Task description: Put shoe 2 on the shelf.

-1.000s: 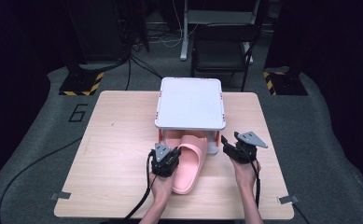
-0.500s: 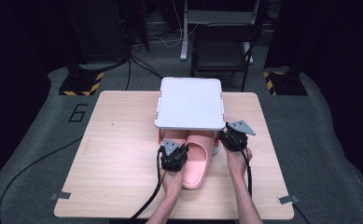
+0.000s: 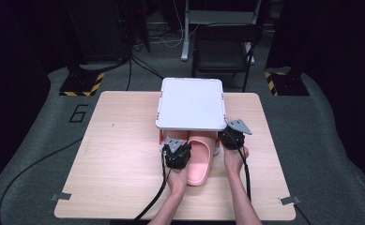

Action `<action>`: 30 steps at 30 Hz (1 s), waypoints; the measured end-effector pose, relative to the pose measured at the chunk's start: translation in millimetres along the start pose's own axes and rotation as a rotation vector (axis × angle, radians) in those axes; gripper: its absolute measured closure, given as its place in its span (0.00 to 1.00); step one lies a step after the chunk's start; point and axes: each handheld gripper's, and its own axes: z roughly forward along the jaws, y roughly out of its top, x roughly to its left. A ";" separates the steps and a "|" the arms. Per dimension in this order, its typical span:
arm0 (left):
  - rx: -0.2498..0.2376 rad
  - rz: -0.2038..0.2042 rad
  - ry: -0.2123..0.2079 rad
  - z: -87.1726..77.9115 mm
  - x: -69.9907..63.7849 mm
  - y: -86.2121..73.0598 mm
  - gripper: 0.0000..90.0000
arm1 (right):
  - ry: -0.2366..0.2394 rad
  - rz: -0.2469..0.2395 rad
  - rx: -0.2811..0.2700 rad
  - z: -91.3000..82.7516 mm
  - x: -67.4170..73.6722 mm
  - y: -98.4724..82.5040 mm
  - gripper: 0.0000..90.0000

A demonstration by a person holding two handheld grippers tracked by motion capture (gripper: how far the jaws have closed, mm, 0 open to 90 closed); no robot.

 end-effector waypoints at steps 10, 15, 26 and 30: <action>0.004 -0.032 0.055 22.2 -4.0 9.7 0.94 | -0.050 -0.044 -0.002 -0.7 5.3 -0.3 0.87; 0.000 -0.024 0.025 28.9 -1.1 12.5 0.91 | -0.057 -0.048 -0.001 -0.6 5.8 -0.5 0.87; -0.027 0.064 -0.166 -28.8 3.8 0.2 0.57 | -0.060 -0.039 -0.004 -0.7 6.9 -1.8 0.87; -0.036 0.208 -0.209 -58.4 5.1 -7.0 0.54 | -0.063 -0.040 0.000 -0.9 7.0 -1.3 0.87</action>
